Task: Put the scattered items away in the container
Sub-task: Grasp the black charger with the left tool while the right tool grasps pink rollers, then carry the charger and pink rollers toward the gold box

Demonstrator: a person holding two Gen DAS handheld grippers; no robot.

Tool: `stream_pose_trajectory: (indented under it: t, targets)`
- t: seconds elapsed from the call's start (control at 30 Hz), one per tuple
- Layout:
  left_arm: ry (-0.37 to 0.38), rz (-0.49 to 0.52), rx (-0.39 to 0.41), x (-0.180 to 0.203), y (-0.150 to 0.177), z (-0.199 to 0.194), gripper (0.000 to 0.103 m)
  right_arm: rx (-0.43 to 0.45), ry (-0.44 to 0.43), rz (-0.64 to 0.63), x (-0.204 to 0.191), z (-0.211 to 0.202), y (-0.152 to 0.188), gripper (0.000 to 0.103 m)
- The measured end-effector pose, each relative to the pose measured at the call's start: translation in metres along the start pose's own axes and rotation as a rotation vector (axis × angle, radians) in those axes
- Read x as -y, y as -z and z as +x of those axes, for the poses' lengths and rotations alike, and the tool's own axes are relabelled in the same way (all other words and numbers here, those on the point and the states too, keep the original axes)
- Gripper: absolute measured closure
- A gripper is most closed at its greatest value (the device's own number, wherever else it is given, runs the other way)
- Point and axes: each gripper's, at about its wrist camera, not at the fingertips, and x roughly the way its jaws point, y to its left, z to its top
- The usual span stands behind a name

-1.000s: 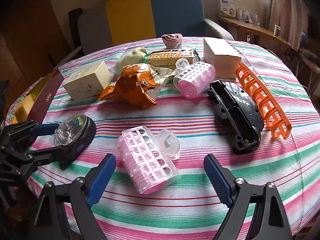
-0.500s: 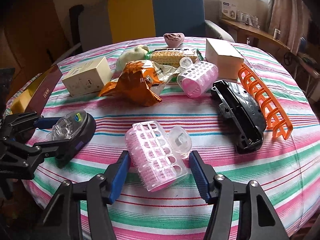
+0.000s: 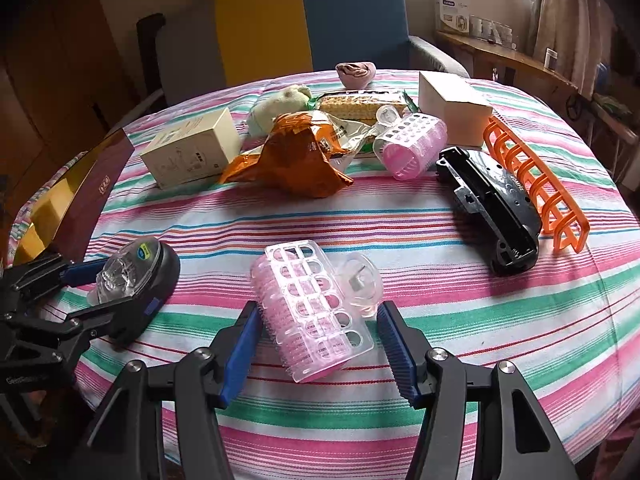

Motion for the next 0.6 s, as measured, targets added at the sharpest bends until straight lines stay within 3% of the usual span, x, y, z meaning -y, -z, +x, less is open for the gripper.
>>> stream_pose_trajectory:
  t: [0.27,0.6]
  targets:
    - [-0.006,-0.077,0.032,-0.016,0.019,-0.018,0.040,-0.003,0.038,-0.060,-0.025,-0.003,0.008,0.045]
    - [-0.053,-0.174,0.085,-0.047,0.041,-0.048,0.040,0.007,0.013,-0.161,-0.076,-0.006,0.007,0.047]
